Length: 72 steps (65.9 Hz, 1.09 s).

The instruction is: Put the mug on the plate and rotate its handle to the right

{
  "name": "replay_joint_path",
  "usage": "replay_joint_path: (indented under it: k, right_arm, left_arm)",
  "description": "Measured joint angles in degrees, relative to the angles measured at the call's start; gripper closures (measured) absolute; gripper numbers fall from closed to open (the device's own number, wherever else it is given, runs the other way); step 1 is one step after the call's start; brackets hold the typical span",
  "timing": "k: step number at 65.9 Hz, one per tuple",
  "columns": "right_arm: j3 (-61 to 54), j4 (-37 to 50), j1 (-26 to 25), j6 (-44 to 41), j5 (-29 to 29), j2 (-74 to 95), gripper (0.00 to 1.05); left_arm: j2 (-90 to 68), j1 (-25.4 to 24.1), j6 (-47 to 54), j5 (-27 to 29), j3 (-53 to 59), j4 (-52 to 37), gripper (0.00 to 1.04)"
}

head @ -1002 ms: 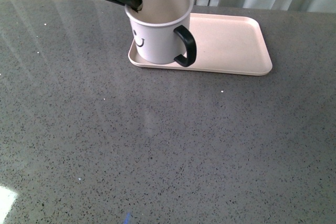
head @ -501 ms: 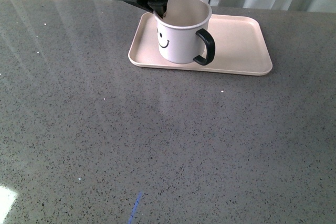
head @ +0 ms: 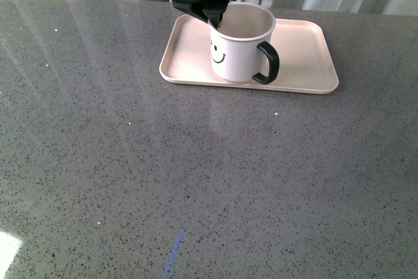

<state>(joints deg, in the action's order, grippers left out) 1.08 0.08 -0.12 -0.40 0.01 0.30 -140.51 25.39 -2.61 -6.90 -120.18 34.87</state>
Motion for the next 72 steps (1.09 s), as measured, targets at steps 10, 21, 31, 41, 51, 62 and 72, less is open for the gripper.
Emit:
replay_joint_path:
  k: [10, 21, 31, 41, 51, 62, 72]
  right_arm:
    - [0.0, 0.0, 0.0, 0.0, 0.0, 0.0, 0.09]
    - [0.0, 0.0, 0.0, 0.0, 0.0, 0.0, 0.09]
    - [0.0, 0.0, 0.0, 0.0, 0.0, 0.0, 0.09]
    - [0.0, 0.0, 0.0, 0.0, 0.0, 0.0, 0.09]
    - [0.0, 0.0, 0.0, 0.0, 0.0, 0.0, 0.09]
    - [0.0, 0.0, 0.0, 0.0, 0.0, 0.0, 0.09]
    - [0.0, 0.0, 0.0, 0.0, 0.0, 0.0, 0.09]
  left_arm:
    - [-1.29, 0.0, 0.2, 0.0, -2.14, 0.87, 1.03]
    - [-2.27, 0.0, 0.44, 0.0, -4.98, 1.99, 1.03]
    - [-4.48, 0.0, 0.96, 0.09, -8.09, 3.52, 1.03]
    - [-6.49, 0.0, 1.29, 0.04, -10.54, 4.81, 1.03]
    - [-7.37, 0.02, 1.51, 0.09, -12.26, 5.66, 1.03]
    - [-7.98, 0.13, 1.57, 0.48, -13.44, 6.1, 1.03]
    - [-8.79, 0.44, 1.73, 0.5, -14.16, 6.4, 1.03]
